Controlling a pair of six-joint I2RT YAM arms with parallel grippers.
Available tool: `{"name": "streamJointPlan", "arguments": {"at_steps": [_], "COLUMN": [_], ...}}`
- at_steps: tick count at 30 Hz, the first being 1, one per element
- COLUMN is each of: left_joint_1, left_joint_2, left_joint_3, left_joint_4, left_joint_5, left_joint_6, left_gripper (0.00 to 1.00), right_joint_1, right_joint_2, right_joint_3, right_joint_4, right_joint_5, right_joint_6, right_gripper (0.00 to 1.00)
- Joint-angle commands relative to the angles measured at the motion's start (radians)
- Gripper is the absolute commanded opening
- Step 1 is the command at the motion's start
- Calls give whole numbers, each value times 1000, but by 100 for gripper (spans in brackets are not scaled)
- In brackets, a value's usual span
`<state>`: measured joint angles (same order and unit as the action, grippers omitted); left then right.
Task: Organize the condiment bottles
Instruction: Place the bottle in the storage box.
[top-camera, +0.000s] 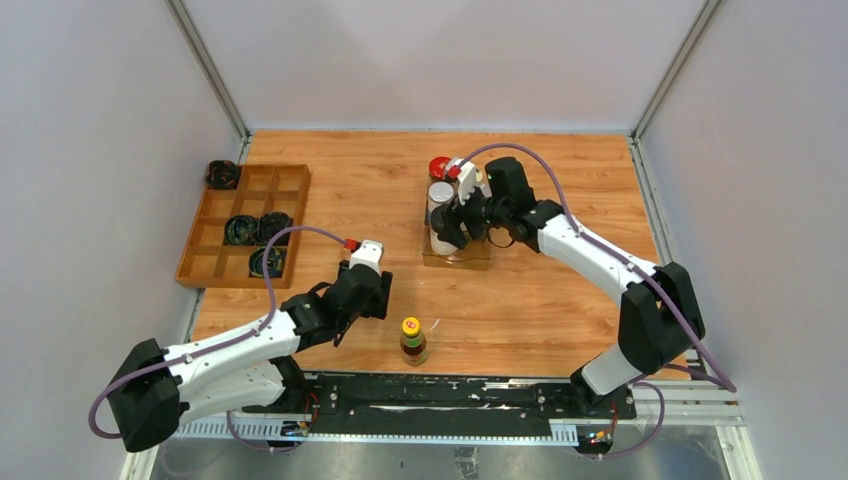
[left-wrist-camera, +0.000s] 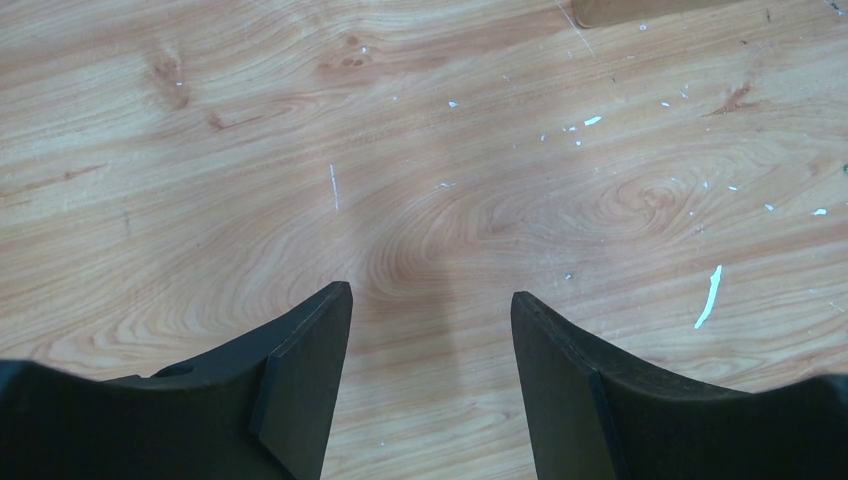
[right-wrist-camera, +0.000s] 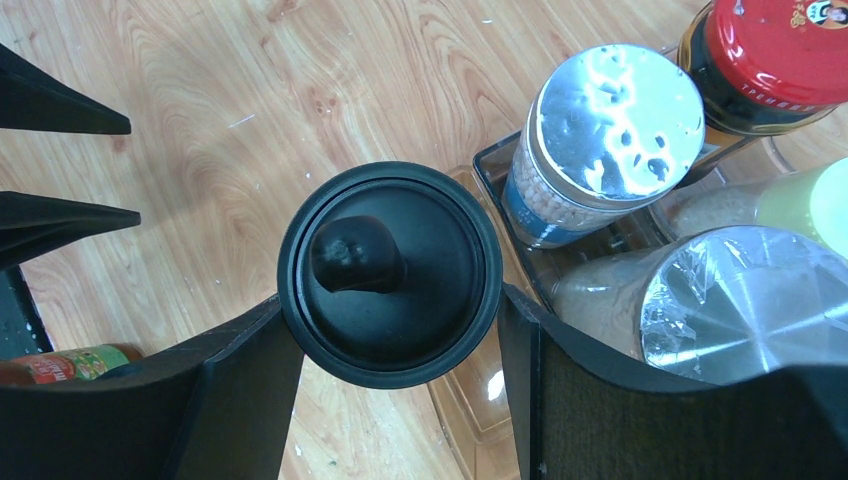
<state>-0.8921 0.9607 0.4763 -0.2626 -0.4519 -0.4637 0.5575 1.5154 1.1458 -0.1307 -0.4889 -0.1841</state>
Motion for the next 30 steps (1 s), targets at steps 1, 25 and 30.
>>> {"name": "streamJointPlan", "arguments": {"at_steps": [1,25,30], "left_joint_1": [4,4,4], "left_joint_2": [2,-7,-4], "left_joint_3": [-14,-15,-15], "left_joint_4": [29,16,19], "left_joint_5": [-2,2,4], "left_joint_6": [0,10,10], "left_gripper": [65,65,65], "right_joint_1": [18,20,21], "right_joint_2": [19,128,145], "right_joint_3": [23,16,11], "right_joint_4": [52,152,158], "right_joint_5": [7,1,1], "right_joint_6": [-19,-3,0], "right_gripper": [55,55,55]}}
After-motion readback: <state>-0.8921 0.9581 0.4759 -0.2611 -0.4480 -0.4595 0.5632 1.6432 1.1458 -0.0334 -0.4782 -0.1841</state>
